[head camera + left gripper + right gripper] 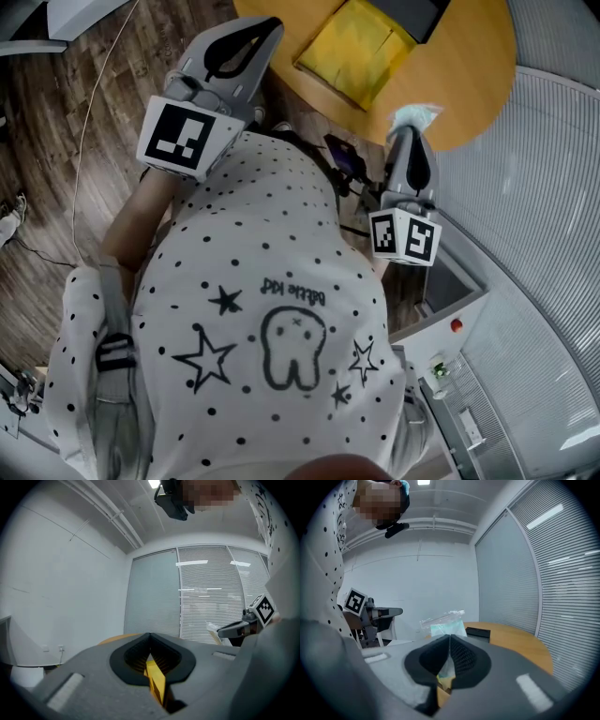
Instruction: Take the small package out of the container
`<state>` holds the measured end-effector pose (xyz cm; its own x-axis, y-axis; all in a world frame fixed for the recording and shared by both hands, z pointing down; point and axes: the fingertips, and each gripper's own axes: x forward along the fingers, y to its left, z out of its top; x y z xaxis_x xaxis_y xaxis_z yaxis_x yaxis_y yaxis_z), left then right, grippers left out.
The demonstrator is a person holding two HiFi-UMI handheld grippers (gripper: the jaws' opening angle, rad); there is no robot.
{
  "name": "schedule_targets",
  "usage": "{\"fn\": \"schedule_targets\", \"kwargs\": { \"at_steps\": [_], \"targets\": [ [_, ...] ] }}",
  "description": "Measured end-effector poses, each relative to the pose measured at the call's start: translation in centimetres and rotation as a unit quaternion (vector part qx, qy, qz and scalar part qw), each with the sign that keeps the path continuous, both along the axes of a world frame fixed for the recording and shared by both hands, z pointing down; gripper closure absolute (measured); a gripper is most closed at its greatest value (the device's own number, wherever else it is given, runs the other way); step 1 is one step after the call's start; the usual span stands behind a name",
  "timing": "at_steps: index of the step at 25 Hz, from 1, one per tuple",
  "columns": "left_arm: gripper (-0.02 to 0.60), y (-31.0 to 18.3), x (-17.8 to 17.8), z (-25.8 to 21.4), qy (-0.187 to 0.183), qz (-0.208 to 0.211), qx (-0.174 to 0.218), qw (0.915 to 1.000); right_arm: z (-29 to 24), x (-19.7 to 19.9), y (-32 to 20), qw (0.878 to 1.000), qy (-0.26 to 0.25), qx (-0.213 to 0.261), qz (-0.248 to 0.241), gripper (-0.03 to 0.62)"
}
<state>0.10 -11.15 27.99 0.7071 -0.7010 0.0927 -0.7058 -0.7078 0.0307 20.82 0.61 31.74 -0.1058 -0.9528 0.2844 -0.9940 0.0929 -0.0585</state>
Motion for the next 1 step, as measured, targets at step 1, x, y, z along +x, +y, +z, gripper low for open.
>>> {"fn": "schedule_targets", "kwargs": {
  "at_steps": [1],
  "targets": [
    [0.571, 0.0, 0.0, -0.02, 0.0, 0.0, 0.0, 1.0, 0.0, -0.01, -0.01, 1.0, -0.001, 0.0, 0.0, 0.591]
  ]
}}
